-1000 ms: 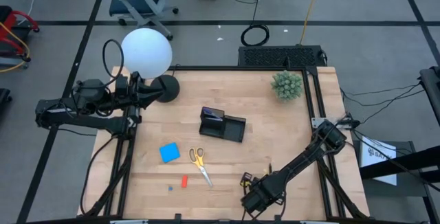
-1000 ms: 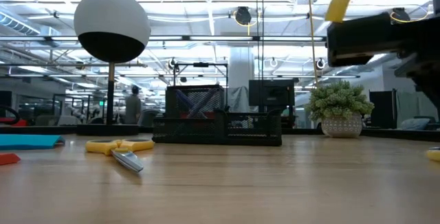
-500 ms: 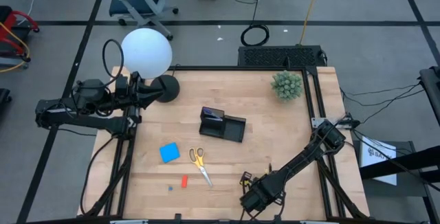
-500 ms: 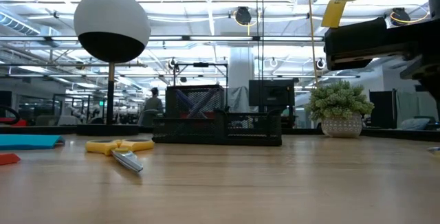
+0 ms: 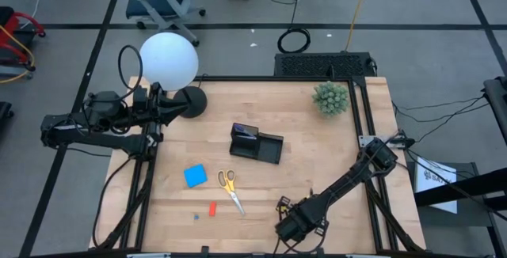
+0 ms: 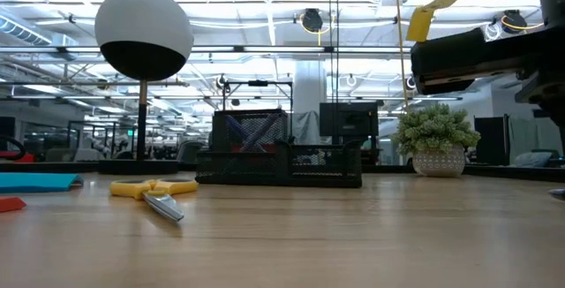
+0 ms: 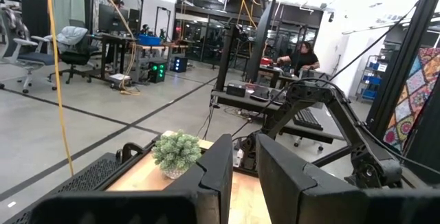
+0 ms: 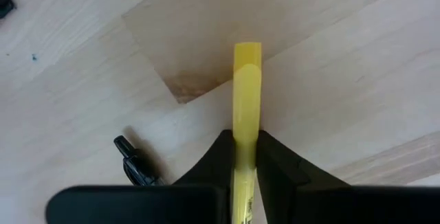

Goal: Pick and place office supplies into organizer
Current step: Put the yellow pen into the top left compartment of the black desk organizer

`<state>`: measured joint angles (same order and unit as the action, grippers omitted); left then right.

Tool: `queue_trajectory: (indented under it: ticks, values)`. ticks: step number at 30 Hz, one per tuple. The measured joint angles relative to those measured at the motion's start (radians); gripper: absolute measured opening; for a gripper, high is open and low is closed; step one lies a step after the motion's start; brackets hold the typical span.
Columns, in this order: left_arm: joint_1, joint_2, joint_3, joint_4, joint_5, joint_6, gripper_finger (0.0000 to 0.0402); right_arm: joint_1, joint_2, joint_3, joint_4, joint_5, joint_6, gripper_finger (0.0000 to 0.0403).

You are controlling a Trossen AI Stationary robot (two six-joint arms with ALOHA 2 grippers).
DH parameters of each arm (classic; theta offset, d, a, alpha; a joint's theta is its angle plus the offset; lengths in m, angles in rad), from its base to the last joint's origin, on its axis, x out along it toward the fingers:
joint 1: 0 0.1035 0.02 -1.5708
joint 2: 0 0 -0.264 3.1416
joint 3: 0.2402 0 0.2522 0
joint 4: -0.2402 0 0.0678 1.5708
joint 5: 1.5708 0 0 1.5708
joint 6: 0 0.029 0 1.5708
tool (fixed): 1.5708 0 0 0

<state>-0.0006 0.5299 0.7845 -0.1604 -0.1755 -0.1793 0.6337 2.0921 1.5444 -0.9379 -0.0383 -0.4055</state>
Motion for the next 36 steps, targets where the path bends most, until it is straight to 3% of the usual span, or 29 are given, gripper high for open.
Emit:
queue_trajectory:
  ticks: [20,36]
  values:
    - [0.000,0.000,0.000,0.000,0.000,0.000,0.0072,-0.165,-0.086,0.001,0.080,0.185,0.036,0.0031]
    - [0.000,0.000,0.000,0.000,0.000,0.000,0.0072,-0.308,-0.086,0.002,0.361,0.393,0.136,0.0031]
